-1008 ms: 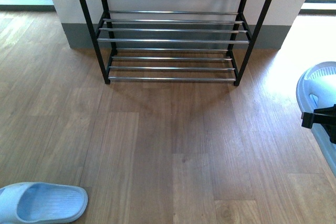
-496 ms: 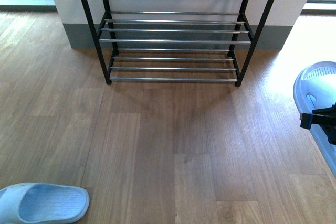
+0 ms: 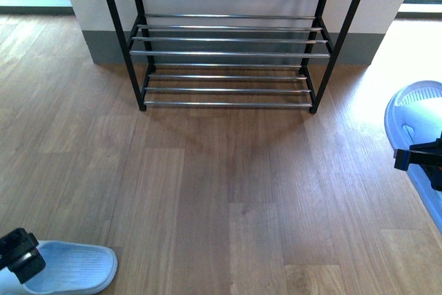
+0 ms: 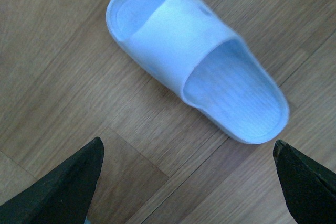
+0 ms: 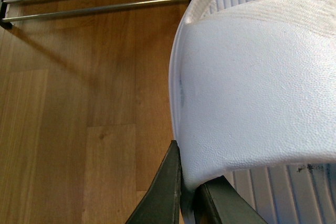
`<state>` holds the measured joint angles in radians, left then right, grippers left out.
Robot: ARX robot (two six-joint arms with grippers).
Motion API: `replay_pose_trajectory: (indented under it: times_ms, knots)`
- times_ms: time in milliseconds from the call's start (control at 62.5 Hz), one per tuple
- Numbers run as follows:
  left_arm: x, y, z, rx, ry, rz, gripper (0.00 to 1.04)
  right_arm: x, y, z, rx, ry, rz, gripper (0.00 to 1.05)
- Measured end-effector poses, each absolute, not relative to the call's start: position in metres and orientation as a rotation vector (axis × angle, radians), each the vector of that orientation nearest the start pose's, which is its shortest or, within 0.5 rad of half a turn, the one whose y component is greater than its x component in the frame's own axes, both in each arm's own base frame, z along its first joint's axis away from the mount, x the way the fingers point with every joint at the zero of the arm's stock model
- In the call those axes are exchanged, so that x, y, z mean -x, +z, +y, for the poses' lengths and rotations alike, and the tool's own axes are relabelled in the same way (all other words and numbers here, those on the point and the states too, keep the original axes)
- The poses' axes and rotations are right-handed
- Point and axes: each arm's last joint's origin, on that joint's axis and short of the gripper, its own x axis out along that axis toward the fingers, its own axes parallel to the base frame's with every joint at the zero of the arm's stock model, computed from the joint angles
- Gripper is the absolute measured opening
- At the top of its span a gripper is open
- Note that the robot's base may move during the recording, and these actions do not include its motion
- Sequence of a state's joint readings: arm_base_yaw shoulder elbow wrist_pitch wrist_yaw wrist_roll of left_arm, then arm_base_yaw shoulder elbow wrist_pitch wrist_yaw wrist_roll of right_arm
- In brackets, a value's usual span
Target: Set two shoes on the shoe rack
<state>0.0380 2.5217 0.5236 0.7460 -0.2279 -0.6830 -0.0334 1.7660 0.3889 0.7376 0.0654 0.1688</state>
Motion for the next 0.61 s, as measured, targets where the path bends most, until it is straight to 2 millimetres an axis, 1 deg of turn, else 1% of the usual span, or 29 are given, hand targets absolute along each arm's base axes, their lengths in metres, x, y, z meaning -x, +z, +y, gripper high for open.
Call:
replay_pose_trajectory:
  times_ms: [48, 304, 432, 608]
  knots:
    - [-0.220, -0.096, 0.019, 0.478, 0.669, 1.131, 0.95, -0.255, 0.076, -0.010, -0.153, -0.149, 0.630, 0.02]
    - [-0.235, -0.138, 0.035, 0.512, 0.750, 1.164, 0.95, -0.255, 0.076, -0.010, -0.153, -0.149, 0.630, 0.02]
    - [-0.243, -0.160, 0.038, 0.512, 0.759, 1.185, 0.95, -0.255, 0.076, -0.010, -0.153, -0.149, 0.630, 0.02]
    - [-0.250, -0.175, 0.038, 0.508, 0.758, 1.203, 0.95, -0.255, 0.076, -0.010, -0.153, -0.149, 0.630, 0.02]
